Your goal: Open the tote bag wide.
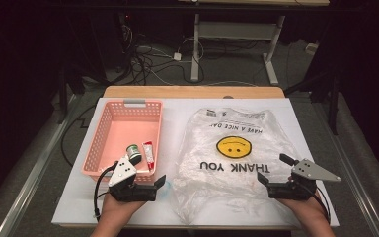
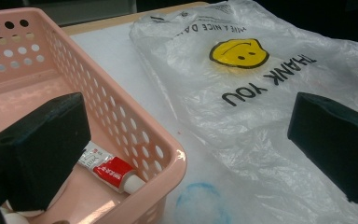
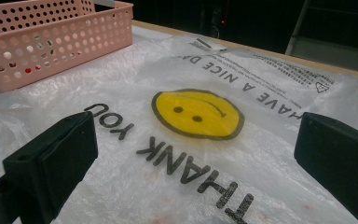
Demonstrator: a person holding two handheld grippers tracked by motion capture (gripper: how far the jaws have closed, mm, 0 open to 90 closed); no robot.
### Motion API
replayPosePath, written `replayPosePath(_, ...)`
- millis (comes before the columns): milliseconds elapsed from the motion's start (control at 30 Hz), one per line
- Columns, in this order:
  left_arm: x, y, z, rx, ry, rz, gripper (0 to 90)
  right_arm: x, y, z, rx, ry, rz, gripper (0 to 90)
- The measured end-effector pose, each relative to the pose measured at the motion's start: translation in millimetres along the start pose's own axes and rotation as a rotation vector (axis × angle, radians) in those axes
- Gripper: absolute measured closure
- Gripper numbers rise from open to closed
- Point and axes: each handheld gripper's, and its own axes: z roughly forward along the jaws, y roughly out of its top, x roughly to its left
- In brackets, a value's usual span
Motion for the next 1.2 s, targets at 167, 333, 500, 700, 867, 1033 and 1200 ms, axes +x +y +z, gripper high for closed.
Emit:
replayPosePath(167, 0.2, 0.4, -0.6, -0.002, 0.003, -0.003, 0.0, 0.7, 0.4, 0.8, 0.001, 0.017, -0.001, 0.0)
replayPosePath(333, 0.0, 0.5, -0.1, -0.001, 0.002, -0.001, 0.0, 0.4, 1.2, -1.3, -0.002, 0.016, 0.002, 0.0)
replayPosePath(500, 0.2, 0.4, 0.0, 0.003, 0.002, -0.001, 0.0, -1.9, 2.4, -3.4, -0.010, 0.015, 0.005, 0.0)
replayPosePath(700, 0.8, 0.5, -0.7, 0.000, 0.006, 0.002, 0.0, -17.0, 3.9, -13.6, -0.019, -0.029, 0.036, 0.0)
replayPosePath(867, 0.6, 0.8, -0.9, -0.001, 0.008, 0.009, 0.0, -38.6, 0.4, -25.0, -0.004, -0.099, 0.074, 0.4)
replayPosePath(1033, 0.9, 1.1, -0.8, 0.002, 0.011, 0.010, 0.0, -51.0, -4.6, -28.6, 0.022, -0.138, 0.083, 1.5)
replayPosePath(1200, 0.8, 1.2, -0.6, 0.005, 0.012, 0.011, 0.0, -66.3, -14.3, -30.5, 0.078, -0.179, 0.117, 5.5)
